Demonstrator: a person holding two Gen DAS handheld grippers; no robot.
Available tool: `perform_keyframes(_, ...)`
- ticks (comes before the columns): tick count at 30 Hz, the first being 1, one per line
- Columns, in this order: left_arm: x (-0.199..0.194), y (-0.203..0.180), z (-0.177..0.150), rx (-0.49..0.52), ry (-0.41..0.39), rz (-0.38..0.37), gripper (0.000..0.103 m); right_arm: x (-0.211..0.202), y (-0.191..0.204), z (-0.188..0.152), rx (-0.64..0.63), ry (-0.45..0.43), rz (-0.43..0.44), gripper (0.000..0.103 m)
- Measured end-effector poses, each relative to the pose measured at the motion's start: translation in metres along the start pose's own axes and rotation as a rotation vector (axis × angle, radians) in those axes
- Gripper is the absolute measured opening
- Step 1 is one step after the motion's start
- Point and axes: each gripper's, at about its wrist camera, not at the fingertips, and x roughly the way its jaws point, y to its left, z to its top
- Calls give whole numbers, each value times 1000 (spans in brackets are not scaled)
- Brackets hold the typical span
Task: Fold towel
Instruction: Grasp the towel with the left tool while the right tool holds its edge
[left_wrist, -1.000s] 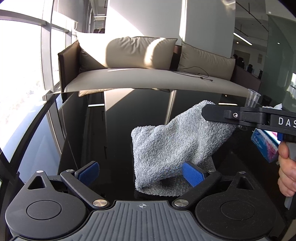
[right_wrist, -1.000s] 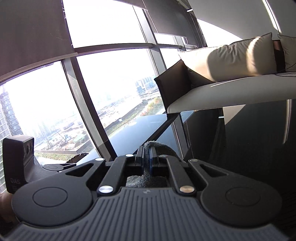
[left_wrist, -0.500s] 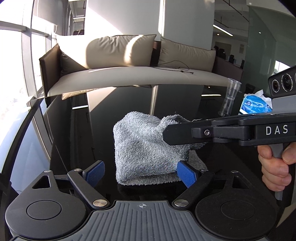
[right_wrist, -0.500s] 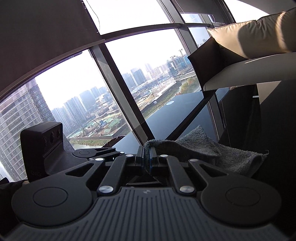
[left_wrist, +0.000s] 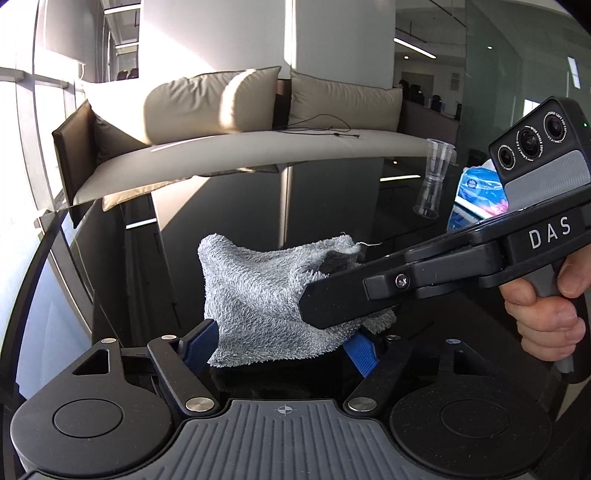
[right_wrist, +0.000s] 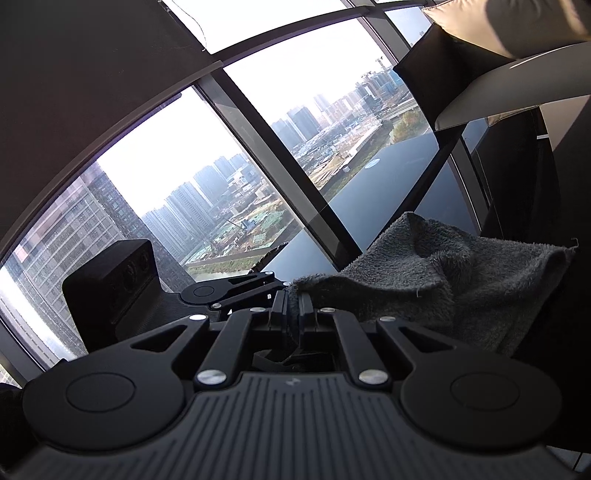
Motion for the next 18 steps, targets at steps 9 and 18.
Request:
perform_keyframes(9,5,-3,-3,12,20,-20,53,-24,-1,5,18,-92,-42,39)
perform_keyframes(18,-8,2,0,-48,-10,-16,90,-49,-39,2,144,-174,-367,42)
